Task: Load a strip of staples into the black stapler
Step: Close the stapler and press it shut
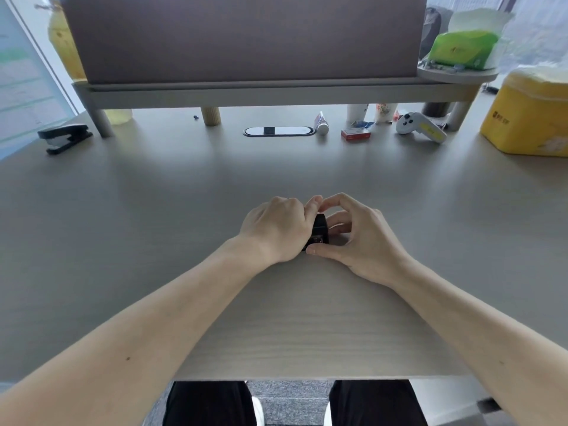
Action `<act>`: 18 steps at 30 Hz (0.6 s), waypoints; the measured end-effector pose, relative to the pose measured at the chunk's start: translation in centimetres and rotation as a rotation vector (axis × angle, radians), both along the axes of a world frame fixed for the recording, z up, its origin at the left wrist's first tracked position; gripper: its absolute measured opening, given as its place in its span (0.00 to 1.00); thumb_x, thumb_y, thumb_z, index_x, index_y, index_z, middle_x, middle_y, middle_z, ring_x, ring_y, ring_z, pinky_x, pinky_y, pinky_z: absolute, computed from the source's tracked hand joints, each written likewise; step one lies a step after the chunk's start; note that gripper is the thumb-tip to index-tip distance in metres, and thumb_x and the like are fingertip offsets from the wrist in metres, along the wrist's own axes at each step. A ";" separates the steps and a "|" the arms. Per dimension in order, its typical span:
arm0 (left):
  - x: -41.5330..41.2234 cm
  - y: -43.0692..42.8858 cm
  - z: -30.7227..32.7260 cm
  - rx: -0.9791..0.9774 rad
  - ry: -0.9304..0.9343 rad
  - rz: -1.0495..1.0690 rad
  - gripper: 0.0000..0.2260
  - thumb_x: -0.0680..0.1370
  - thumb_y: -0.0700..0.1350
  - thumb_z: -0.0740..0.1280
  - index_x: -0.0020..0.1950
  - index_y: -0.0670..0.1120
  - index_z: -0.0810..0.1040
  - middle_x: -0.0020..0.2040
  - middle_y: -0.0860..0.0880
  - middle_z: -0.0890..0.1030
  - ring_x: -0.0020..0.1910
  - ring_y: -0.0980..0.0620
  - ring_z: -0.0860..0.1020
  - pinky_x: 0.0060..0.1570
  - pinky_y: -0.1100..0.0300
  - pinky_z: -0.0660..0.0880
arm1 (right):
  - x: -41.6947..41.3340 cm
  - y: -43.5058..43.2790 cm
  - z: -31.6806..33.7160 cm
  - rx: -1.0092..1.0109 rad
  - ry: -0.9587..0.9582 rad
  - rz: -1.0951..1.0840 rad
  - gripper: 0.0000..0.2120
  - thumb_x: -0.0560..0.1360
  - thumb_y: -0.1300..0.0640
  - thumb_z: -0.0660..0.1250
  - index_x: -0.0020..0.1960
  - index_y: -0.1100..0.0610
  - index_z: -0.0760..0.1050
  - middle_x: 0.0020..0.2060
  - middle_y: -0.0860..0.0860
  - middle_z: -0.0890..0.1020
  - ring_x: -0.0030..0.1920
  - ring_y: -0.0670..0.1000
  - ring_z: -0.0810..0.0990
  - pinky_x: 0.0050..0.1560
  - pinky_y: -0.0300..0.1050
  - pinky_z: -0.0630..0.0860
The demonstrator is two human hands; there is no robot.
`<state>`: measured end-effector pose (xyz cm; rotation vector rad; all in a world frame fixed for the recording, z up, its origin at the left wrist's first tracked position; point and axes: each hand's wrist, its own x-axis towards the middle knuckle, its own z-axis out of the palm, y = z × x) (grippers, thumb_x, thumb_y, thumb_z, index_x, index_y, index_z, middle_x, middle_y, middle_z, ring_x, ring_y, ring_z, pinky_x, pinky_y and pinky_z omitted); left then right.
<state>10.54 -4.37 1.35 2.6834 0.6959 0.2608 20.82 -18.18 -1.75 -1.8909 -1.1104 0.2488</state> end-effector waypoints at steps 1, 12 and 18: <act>0.0 0.0 -0.1 0.007 -0.002 0.000 0.28 0.85 0.62 0.46 0.35 0.49 0.73 0.40 0.46 0.77 0.43 0.42 0.76 0.47 0.52 0.71 | 0.0 0.0 0.0 0.000 0.001 0.002 0.28 0.63 0.54 0.87 0.58 0.47 0.79 0.42 0.48 0.90 0.44 0.46 0.87 0.47 0.35 0.80; -0.3 0.7 -0.4 -0.085 -0.166 -0.049 0.22 0.85 0.61 0.52 0.42 0.48 0.73 0.40 0.48 0.79 0.43 0.43 0.79 0.44 0.52 0.70 | 0.1 0.0 -0.1 0.006 -0.038 0.024 0.28 0.64 0.51 0.86 0.59 0.47 0.79 0.46 0.46 0.89 0.48 0.44 0.87 0.53 0.40 0.81; -4.8 4.0 0.6 -0.122 -0.242 -0.257 0.14 0.78 0.59 0.70 0.54 0.53 0.70 0.55 0.56 0.80 0.53 0.59 0.78 0.51 0.63 0.74 | 0.8 -0.8 0.4 -0.236 -0.297 0.070 0.47 0.64 0.25 0.73 0.77 0.44 0.68 0.75 0.41 0.72 0.76 0.43 0.67 0.76 0.47 0.68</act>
